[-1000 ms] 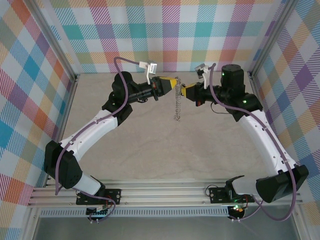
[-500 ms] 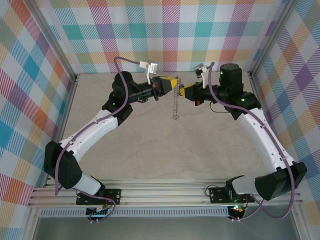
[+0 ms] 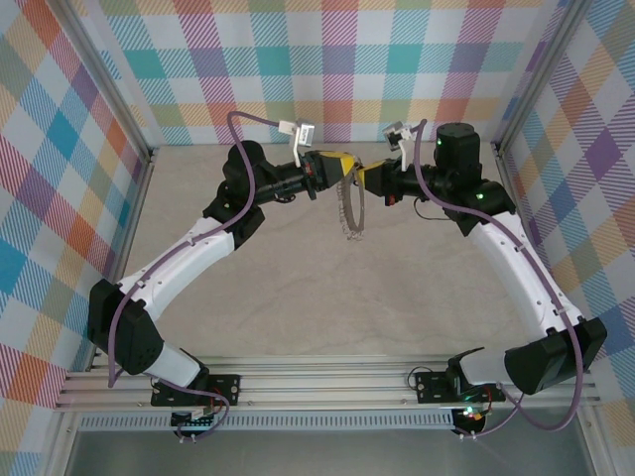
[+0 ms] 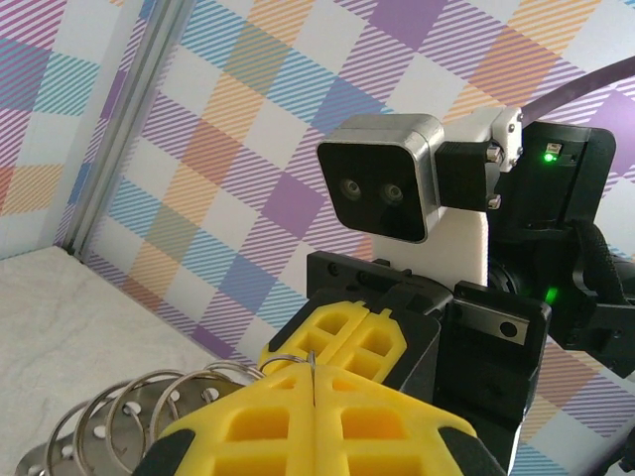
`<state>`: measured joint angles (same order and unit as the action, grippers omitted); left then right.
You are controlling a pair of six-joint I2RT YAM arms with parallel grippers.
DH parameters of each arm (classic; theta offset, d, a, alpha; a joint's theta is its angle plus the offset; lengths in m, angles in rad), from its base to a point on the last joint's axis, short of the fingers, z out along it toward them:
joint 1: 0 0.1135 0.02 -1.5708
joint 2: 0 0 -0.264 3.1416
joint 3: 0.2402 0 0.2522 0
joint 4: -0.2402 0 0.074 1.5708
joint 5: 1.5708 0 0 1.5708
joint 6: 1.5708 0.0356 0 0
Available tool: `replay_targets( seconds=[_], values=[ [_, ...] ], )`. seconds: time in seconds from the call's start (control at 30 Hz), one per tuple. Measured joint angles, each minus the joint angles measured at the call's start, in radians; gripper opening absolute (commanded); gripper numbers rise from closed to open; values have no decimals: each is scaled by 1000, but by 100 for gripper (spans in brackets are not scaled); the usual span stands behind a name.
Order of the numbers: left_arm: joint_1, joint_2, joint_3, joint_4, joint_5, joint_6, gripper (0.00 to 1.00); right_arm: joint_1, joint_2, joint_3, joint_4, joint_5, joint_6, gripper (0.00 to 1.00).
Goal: Put the keys on the keyring
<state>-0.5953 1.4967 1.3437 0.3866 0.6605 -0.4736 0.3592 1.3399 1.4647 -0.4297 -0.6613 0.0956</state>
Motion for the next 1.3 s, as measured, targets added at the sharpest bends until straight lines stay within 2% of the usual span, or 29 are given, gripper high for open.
replay_targets(
  seconds=[0.37,1.3],
  values=[
    [0,0,0,-15,0,11,0,-47,-32,20,-29,25,-23,0],
    [-12,2,0,-22,-8,19,0,-45,-3,50,-32,-47,1,0]
  ],
)
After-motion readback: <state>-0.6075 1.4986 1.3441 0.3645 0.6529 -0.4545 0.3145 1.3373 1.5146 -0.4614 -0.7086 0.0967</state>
